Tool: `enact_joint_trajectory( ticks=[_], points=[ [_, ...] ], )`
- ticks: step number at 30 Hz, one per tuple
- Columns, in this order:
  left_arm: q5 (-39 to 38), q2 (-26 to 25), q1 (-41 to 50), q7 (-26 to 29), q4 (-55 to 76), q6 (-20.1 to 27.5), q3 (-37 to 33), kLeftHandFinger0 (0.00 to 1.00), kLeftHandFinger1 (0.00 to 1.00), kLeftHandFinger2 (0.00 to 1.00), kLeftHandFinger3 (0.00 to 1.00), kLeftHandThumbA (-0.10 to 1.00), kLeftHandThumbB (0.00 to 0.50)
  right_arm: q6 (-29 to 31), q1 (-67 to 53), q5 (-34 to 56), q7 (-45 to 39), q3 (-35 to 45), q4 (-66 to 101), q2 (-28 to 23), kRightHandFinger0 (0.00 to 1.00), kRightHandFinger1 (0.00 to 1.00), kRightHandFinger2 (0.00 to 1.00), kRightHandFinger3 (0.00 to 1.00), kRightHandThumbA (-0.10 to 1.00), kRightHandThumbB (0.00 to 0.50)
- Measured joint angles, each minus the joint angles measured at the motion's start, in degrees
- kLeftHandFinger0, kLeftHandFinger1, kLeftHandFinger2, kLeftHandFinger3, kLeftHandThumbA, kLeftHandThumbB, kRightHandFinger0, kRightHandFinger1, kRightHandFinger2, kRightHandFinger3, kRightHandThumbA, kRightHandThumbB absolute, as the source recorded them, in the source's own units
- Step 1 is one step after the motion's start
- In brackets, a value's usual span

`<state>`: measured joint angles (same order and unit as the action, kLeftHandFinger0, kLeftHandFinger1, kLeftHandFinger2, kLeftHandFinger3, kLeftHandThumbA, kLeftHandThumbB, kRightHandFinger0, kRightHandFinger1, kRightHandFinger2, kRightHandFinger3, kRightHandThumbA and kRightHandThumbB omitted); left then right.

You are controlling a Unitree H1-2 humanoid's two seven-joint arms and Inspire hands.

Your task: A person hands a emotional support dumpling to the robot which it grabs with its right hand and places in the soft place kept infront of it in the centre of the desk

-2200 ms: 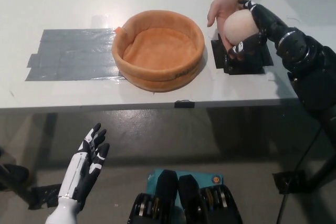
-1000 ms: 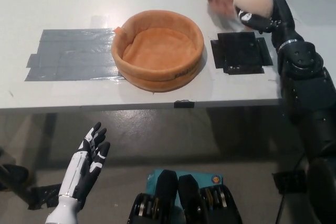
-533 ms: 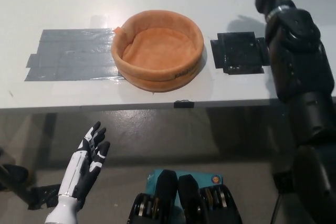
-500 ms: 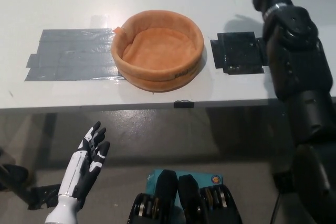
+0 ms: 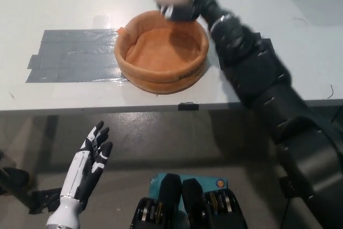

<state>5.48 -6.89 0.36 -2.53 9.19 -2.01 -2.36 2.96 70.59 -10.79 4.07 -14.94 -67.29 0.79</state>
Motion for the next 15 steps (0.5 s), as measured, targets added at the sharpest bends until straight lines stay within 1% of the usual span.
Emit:
enact_joint_trajectory(
  ticks=[1, 2, 3, 4, 5, 6, 7, 8, 9, 10, 11, 12, 13, 14, 15],
  points=[
    [0.0, 0.0, 0.0, 0.0, 0.0, 0.0, 0.0, 1.00, 1.00, 1.00, 1.00, 0.86, 0.063, 0.5, 0.0, -0.6, 0.4, -0.9, -1.5, 0.4, 0.02, 0.53, 0.89, 0.84, -0.10, 0.150],
    [0.0, 0.0, -0.1, 0.0, 0.0, 0.0, 0.0, 1.00, 1.00, 1.00, 1.00, 0.86, 0.066, 0.9, -0.1, -1.3, 0.7, -1.6, -2.7, 0.7, 0.04, 0.55, 0.91, 0.86, -0.10, 0.163],
    [0.0, 0.0, -0.1, 0.0, 0.0, 0.0, 0.0, 1.00, 1.00, 1.00, 1.00, 0.86, 0.078, 1.2, -0.1, -1.8, 0.8, -2.3, -3.6, 0.8, 0.11, 0.62, 0.99, 0.96, -0.10, 0.204],
    [0.0, 0.0, -0.2, 0.0, 0.0, 0.0, 0.0, 1.00, 1.00, 1.00, 1.00, 0.87, 0.080, 1.5, -0.1, -2.1, 0.8, -3.0, -4.5, 0.9, 0.17, 0.63, 0.94, 0.92, -0.10, 0.205],
    [0.0, 0.0, -0.2, 0.0, 0.0, 0.0, 0.0, 1.00, 1.00, 1.00, 1.00, 0.87, 0.086, 1.6, -0.1, -2.6, 0.7, -3.6, -5.1, 1.0, 0.29, 0.74, 1.00, 1.00, 0.00, 0.231],
    [0.0, 0.0, -0.3, 0.0, 0.0, 0.0, 0.0, 1.00, 1.00, 1.00, 1.00, 0.87, 0.087, 1.6, -0.1, -3.1, 0.5, -4.3, -5.7, 1.0, 0.40, 0.75, 0.95, 0.93, 0.06, 0.238],
    [0.0, 0.0, -0.3, 0.0, 0.0, 0.0, 0.0, 1.00, 1.00, 1.00, 1.00, 0.88, 0.077, 1.6, -0.1, -3.5, 0.3, -4.9, -6.1, 1.0, 0.66, 0.89, 1.00, 1.00, 0.20, 0.272],
    [0.0, 0.0, -0.4, 0.0, 0.0, 0.0, 0.0, 1.00, 1.00, 1.00, 1.00, 0.88, 0.069, 1.6, -0.1, -3.9, -0.1, -5.2, -6.4, 1.0, 1.00, 1.00, 1.00, 1.00, 0.49, 0.331],
    [0.0, 0.0, -0.5, 0.0, 0.0, 0.0, 0.0, 1.00, 1.00, 1.00, 1.00, 0.87, 0.069, 1.6, 0.0, -4.0, -1.1, -5.5, -6.7, 0.9, 1.00, 1.00, 1.00, 1.00, 0.54, 0.344],
    [0.0, 0.0, -0.6, 0.0, 0.0, 0.0, 0.0, 1.00, 1.00, 1.00, 1.00, 0.87, 0.073, 1.6, 0.0, -4.2, -1.8, -5.8, -6.8, 0.8, 1.00, 1.00, 1.00, 1.00, 0.63, 0.414],
    [0.0, 0.0, -0.7, 0.0, 0.0, 0.0, 0.0, 1.00, 1.00, 1.00, 1.00, 0.88, 0.066, 1.6, 0.0, -4.4, -3.2, -6.3, -7.2, 0.7, 1.00, 1.00, 1.00, 1.00, 0.75, 0.452],
    [0.1, 0.0, -0.8, 0.0, 0.0, 0.0, 0.0, 1.00, 1.00, 1.00, 1.00, 0.88, 0.065, 1.6, 0.0, -4.6, -4.2, -6.7, -7.6, 0.6, 1.00, 1.00, 1.00, 1.00, 0.75, 0.451],
    [0.1, 0.0, -0.8, 0.0, 0.0, 0.0, -0.1, 1.00, 1.00, 1.00, 1.00, 0.88, 0.068, 1.6, 0.0, -4.8, -5.2, -7.1, -7.7, 0.5, 1.00, 1.00, 1.00, 1.00, 0.79, 0.466],
    [0.1, 0.0, -0.8, 0.0, 0.0, 0.0, -0.1, 1.00, 1.00, 1.00, 1.00, 0.88, 0.068, 1.6, 0.0, -5.0, -6.0, -7.4, -7.6, 0.3, 1.00, 1.00, 1.00, 1.00, 0.81, 0.471],
    [0.1, -0.1, -0.9, 0.0, 0.0, 0.0, -0.1, 1.00, 1.00, 1.00, 1.00, 0.88, 0.082, 1.6, 0.0, -5.3, -6.8, -7.6, -7.6, 0.1, 1.00, 1.00, 1.00, 1.00, 0.86, 0.473]
  ],
)
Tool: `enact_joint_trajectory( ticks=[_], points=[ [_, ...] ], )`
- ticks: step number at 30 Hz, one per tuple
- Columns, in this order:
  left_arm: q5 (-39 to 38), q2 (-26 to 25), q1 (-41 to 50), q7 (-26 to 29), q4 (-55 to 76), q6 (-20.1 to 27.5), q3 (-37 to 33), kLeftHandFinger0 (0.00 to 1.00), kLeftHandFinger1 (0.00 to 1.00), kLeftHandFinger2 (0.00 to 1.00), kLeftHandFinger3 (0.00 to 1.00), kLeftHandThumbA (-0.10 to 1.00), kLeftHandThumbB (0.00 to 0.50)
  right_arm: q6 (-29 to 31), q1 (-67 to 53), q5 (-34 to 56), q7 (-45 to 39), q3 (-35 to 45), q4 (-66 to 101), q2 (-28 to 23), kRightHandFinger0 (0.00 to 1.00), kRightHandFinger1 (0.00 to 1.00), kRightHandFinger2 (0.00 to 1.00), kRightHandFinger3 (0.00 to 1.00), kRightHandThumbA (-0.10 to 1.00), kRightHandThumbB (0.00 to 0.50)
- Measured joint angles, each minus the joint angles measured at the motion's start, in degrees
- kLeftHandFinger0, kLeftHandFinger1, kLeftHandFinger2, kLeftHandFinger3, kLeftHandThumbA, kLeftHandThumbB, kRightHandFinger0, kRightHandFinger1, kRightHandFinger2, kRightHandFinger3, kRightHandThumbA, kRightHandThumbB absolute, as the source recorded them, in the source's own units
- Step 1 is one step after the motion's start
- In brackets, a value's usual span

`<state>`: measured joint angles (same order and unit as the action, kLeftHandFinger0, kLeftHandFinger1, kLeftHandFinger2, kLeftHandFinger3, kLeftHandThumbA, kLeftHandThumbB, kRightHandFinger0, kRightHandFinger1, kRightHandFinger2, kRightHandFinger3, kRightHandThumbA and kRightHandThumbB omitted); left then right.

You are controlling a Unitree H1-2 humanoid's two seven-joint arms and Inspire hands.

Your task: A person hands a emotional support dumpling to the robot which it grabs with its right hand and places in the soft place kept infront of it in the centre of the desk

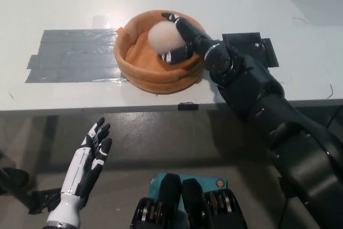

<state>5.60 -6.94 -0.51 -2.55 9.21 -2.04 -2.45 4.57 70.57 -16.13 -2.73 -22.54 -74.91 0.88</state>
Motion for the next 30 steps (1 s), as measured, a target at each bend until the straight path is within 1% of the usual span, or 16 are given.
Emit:
enact_joint_trajectory(
  ticks=[3, 5, 8, 11, 13, 17, 18, 19, 21, 24, 25, 26, 27, 28, 29, 30],
  points=[
    [0.0, 0.0, 0.0, 0.0, 0.0, 0.0, 0.0, 1.00, 1.00, 1.00, 1.00, 0.87, 0.066, -0.1, 0.0, -0.4, -1.9, -0.3, 0.2, -0.5, 1.00, 1.00, 1.00, 1.00, 0.90, 0.498],
    [0.0, 0.0, 0.0, 0.0, 0.0, 0.0, 0.0, 1.00, 1.00, 1.00, 1.00, 0.86, 0.061, -0.1, 0.0, -0.4, -2.9, 0.1, 0.6, -0.9, 1.00, 1.00, 1.00, 1.00, 0.95, 0.500],
    [0.0, 0.0, 0.0, 0.0, 0.3, 0.0, 0.0, 1.00, 1.00, 1.00, 1.00, 0.86, 0.066, -0.1, 0.0, -0.4, -3.8, 0.7, 1.8, -1.5, 1.00, 1.00, 1.00, 1.00, 1.00, 0.500],
    [0.1, 0.0, 0.0, 0.0, 0.4, 0.0, 0.0, 1.00, 1.00, 1.00, 1.00, 0.86, 0.070, 0.0, 0.0, -0.4, -4.2, 1.5, 3.5, -2.0, 1.00, 1.00, 1.00, 1.00, 1.00, 0.500],
    [0.3, -0.1, 0.0, 0.0, 0.5, 0.0, 0.0, 1.00, 1.00, 1.00, 1.00, 0.86, 0.059, 0.0, -0.1, -0.3, -4.3, 2.7, 5.5, -2.4, 1.00, 1.00, 1.00, 1.00, 1.00, 0.500],
    [0.5, -0.1, 0.0, 0.0, 0.5, 0.0, 0.0, 1.00, 1.00, 1.00, 1.00, 0.84, 0.054, 0.0, -0.4, 0.2, -4.5, 4.6, 10.9, -3.5, 1.00, 1.00, 1.00, 1.00, 1.00, 0.500],
    [0.6, -0.1, 0.0, 0.0, 0.5, 0.0, 0.0, 1.00, 1.00, 1.00, 1.00, 0.84, 0.060, 0.0, -0.4, 0.5, -4.7, 5.5, 12.9, -3.9, 1.00, 1.00, 1.00, 1.00, 0.98, 0.500],
    [0.6, -0.1, -0.1, 0.0, 0.5, 0.0, -0.1, 1.00, 1.00, 1.00, 1.00, 0.83, 0.055, 0.0, -0.6, 0.7, -4.8, 6.3, 14.6, -4.3, 1.00, 1.00, 1.00, 1.00, 1.00, 0.500],
    [0.7, -0.1, -0.1, 0.0, 0.5, 0.0, -0.1, 1.00, 1.00, 1.00, 1.00, 0.82, 0.033, -0.1, -1.5, 1.5, -5.1, 8.2, 18.9, -4.9, 1.00, 1.00, 1.00, 1.00, 1.00, 0.500],
    [0.7, -0.1, -0.1, 0.0, 0.5, 0.0, -0.1, 1.00, 1.00, 1.00, 1.00, 0.83, 0.048, -0.5, -3.7, 2.0, -5.5, 9.9, 25.9, -6.3, 1.00, 1.00, 1.00, 1.00, 1.00, 0.500],
    [0.7, -0.1, -0.2, 0.0, 0.4, -0.1, -0.1, 1.00, 1.00, 1.00, 1.00, 0.84, 0.038, -0.8, -4.7, 2.3, -5.6, 10.6, 28.6, -6.7, 1.00, 1.00, 1.00, 1.00, 1.00, 0.500],
    [0.7, -0.1, -0.2, 0.0, 0.4, -0.1, -0.1, 1.00, 1.00, 1.00, 1.00, 0.83, 0.029, -0.9, -5.3, 2.5, -5.7, 11.0, 30.2, -6.9, 1.00, 1.00, 1.00, 1.00, 1.00, 0.497],
    [0.7, -0.1, -0.3, 0.0, 0.4, -0.1, -0.1, 1.00, 1.00, 1.00, 1.00, 0.82, 0.023, -1.2, -6.4, 2.7, -5.8, 11.6, 32.6, -7.3, 1.00, 1.00, 1.00, 1.00, 1.00, 0.479],
    [0.7, -0.1, -0.3, 0.0, 0.4, -0.1, -0.1, 1.00, 1.00, 1.00, 1.00, 0.82, 0.012, -1.5, -7.3, 2.8, -5.9, 11.9, 34.4, -7.6, 1.00, 1.00, 1.00, 1.00, 1.00, 0.482],
    [0.7, -0.1, -0.4, 0.0, 0.3, -0.2, -0.1, 1.00, 1.00, 1.00, 1.00, 0.81, 0.016, -1.9, -8.6, 2.9, -6.0, 12.2, 36.8, -8.0, 1.00, 1.00, 1.00, 1.00, 1.00, 0.481],
    [0.6, -0.1, -0.6, 0.0, 0.2, -0.2, -0.1, 1.00, 1.00, 1.00, 1.00, 0.82, 0.022, -2.5, -10.4, 3.0, -6.2, 12.5, 39.6, -8.4, 1.00, 1.00, 1.00, 1.00, 1.00, 0.450]
  ],
)
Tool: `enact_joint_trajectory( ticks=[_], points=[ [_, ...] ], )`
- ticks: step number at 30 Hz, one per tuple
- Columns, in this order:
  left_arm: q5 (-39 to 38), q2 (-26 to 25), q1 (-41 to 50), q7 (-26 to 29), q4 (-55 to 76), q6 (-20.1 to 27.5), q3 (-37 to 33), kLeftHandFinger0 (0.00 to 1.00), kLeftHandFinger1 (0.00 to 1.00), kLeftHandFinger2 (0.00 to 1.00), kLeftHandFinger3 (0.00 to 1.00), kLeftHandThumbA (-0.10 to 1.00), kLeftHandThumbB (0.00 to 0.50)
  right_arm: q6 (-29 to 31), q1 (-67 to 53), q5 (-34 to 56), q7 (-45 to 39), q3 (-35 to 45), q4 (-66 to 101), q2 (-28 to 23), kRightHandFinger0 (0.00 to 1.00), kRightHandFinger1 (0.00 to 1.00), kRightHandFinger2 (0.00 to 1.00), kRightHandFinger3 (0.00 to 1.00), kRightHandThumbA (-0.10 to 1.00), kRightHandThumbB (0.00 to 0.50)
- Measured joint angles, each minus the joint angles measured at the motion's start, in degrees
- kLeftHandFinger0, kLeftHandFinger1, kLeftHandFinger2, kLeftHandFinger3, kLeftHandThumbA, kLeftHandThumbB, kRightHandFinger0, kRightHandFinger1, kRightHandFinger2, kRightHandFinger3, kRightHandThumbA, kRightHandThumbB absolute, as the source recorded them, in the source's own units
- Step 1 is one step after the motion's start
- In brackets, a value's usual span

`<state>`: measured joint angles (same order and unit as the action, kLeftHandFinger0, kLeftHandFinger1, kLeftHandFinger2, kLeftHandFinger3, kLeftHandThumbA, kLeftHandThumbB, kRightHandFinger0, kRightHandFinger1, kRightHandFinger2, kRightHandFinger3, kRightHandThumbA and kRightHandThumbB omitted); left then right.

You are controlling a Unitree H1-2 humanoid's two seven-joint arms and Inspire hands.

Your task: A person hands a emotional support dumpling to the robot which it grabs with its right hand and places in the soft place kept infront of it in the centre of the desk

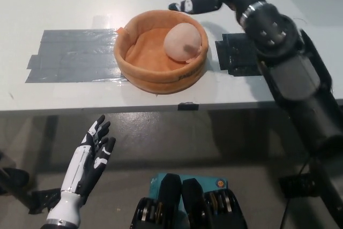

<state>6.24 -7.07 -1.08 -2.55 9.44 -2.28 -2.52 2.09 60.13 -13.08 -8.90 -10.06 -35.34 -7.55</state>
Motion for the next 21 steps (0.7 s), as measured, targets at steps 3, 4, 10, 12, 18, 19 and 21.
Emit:
enact_joint_trajectory(
  ticks=[3, 4, 10, 12, 18, 19, 21],
  points=[
    [0.0, 0.0, -0.4, 0.0, -0.2, -0.2, 0.0, 1.00, 1.00, 1.00, 1.00, 0.83, 0.025, -1.1, -4.7, 0.4, -0.2, 0.6, 5.9, -0.6, 1.00, 1.00, 1.00, 1.00, 1.00, 0.404],
    [0.0, 0.0, -0.5, 0.0, -0.3, -0.2, 0.0, 1.00, 1.00, 1.00, 1.00, 0.83, 0.025, -1.2, -5.4, 0.4, -0.2, 0.6, 6.5, -0.6, 1.00, 1.00, 1.00, 1.00, 0.97, 0.391],
    [0.0, 0.0, -1.8, 0.0, -1.5, -0.5, 0.0, 1.00, 1.00, 1.00, 1.00, 0.86, 0.031, -3.3, -18.4, 1.0, -0.3, 2.0, 19.5, -0.6, 1.00, 1.00, 1.00, 1.00, 1.00, 0.297],
    [0.0, 0.0, -2.0, 0.0, -1.7, -0.6, 0.0, 1.00, 1.00, 1.00, 1.00, 0.86, 0.034, -3.8, -22.1, 1.0, -0.3, 2.4, 22.8, -0.6, 1.00, 1.00, 1.00, 1.00, 1.00, 0.256],
    [0.0, 0.0, -3.0, 0.0, -1.9, -0.9, 0.0, 1.00, 1.00, 1.00, 1.00, 0.87, 0.032, -4.4, -35.3, 2.9, -0.3, 4.5, 35.0, -0.6, 1.00, 1.00, 1.00, 1.00, 1.00, 0.215],
    [0.0, 0.0, -3.5, 0.0, -1.9, -1.0, 0.0, 1.00, 1.00, 1.00, 1.00, 0.87, 0.032, -4.2, -38.0, 3.8, -0.3, 5.7, 37.8, -0.6, 1.00, 1.00, 1.00, 1.00, 0.96, 0.111],
    [0.0, -0.1, -4.2, 0.0, -1.8, -1.0, 0.1, 1.00, 1.00, 1.00, 1.00, 0.87, 0.043, -3.8, -42.5, 5.8, -0.2, 7.9, 41.7, -0.3, 1.00, 1.00, 1.00, 1.00, 0.98, 0.181]
  ],
)
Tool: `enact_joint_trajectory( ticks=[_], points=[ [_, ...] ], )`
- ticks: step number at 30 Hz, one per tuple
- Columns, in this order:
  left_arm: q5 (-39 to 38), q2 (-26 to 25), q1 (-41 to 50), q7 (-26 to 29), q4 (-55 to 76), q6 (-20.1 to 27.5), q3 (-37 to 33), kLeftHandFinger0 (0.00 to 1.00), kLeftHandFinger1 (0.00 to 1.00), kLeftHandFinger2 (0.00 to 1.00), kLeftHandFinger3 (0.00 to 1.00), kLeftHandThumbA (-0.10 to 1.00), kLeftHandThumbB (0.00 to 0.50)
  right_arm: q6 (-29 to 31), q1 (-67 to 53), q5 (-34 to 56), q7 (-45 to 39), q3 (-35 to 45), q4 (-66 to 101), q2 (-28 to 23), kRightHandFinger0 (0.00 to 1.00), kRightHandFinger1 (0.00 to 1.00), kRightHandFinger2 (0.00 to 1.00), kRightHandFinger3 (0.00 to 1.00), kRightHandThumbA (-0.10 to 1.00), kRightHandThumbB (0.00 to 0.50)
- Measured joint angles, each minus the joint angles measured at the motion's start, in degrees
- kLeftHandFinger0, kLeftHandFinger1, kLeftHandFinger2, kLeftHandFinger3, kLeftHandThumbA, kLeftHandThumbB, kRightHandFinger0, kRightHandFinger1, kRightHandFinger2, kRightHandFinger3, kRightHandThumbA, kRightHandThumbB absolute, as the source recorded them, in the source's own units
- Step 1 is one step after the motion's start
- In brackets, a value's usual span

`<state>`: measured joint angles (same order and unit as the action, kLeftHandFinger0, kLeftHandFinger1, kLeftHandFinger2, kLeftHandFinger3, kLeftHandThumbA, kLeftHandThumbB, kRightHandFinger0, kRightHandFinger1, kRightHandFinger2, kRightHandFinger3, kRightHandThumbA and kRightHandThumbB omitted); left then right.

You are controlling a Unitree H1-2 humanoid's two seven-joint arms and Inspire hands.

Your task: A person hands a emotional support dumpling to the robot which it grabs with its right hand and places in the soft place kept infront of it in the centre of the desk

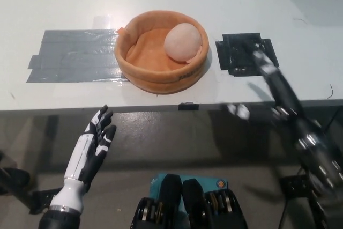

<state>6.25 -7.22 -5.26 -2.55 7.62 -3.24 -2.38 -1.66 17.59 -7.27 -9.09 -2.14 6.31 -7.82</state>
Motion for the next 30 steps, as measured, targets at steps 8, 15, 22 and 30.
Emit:
enact_joint_trajectory(
  ticks=[8, 15, 22, 30],
  points=[
    [0.0, -0.3, -0.9, 0.0, 0.2, 0.1, 0.0, 1.00, 1.00, 1.00, 1.00, 0.85, 0.018, 3.5, -5.3, 5.3, 0.3, 4.3, -6.4, 1.6, 1.00, 1.00, 1.00, 1.00, 0.98, 0.216],
    [0.0, -0.3, 0.3, 0.0, 0.2, 0.4, -0.1, 1.00, 1.00, 1.00, 1.00, 0.84, 0.018, 6.5, -6.2, 4.8, 0.5, 2.8, -10.7, 1.5, 1.00, 1.00, 1.00, 1.00, 1.00, 0.262],
    [0.0, -0.3, 2.2, -0.2, 0.3, 0.6, -0.2, 1.00, 1.00, 1.00, 1.00, 0.86, 0.038, 7.9, -8.7, 3.6, 0.5, 0.3, -10.8, 1.5, 1.00, 1.00, 1.00, 1.00, 1.00, 0.271],
    [0.0, -0.3, 4.7, -0.7, 0.5, 0.7, -0.5, 1.00, 1.00, 1.00, 1.00, 0.81, 0.028, 8.4, -12.1, 3.0, 0.5, -1.2, -10.8, 1.4, 1.00, 1.00, 1.00, 1.00, 1.00, 0.270]
  ],
)
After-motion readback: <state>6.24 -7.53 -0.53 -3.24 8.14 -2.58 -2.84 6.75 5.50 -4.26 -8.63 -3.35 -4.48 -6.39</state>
